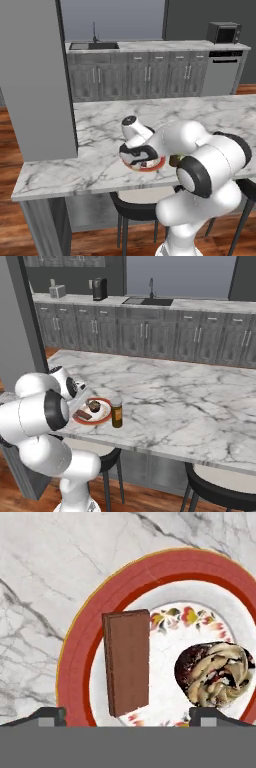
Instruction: Take the cinnamon bottle from the cabinet and place it on the dining table, next to the plate with the cupcake. Then take the chocolate from the dining counter and place it on the cupcake plate.
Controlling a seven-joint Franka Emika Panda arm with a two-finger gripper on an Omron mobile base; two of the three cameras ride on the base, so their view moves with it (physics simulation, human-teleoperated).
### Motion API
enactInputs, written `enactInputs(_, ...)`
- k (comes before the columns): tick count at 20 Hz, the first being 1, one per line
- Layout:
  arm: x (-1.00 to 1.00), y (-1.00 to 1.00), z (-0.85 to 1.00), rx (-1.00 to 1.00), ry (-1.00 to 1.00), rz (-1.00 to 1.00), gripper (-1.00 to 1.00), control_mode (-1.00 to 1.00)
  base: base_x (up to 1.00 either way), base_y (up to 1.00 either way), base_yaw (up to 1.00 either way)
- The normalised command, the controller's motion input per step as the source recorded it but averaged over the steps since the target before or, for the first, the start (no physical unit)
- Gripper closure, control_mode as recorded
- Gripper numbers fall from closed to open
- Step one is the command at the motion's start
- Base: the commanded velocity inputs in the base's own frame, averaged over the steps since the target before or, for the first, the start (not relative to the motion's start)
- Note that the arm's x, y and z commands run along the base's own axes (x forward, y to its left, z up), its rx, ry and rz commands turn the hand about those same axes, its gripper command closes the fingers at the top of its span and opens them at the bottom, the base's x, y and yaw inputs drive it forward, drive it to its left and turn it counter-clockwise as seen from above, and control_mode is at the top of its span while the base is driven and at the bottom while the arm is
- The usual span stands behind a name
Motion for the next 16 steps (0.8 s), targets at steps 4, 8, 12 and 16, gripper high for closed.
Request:
enactInputs(4,-0.68,0.31,0.70,0.00,-0.05,0.00,-1.00,-1.00,0.00,0.00,0.00)
enactInputs(8,-0.40,0.13,1.00,0.00,-0.08,-0.02,-1.00,-1.00,0.00,0.00,0.00)
enactInputs(12,-0.54,0.00,1.00,0.00,-0.17,0.00,-1.00,-1.00,0.00,0.00,0.00)
enactInputs(16,-0.72,0.00,1.00,0.00,-0.28,0.00,-1.00,-1.00,0.00,0.00,0.00)
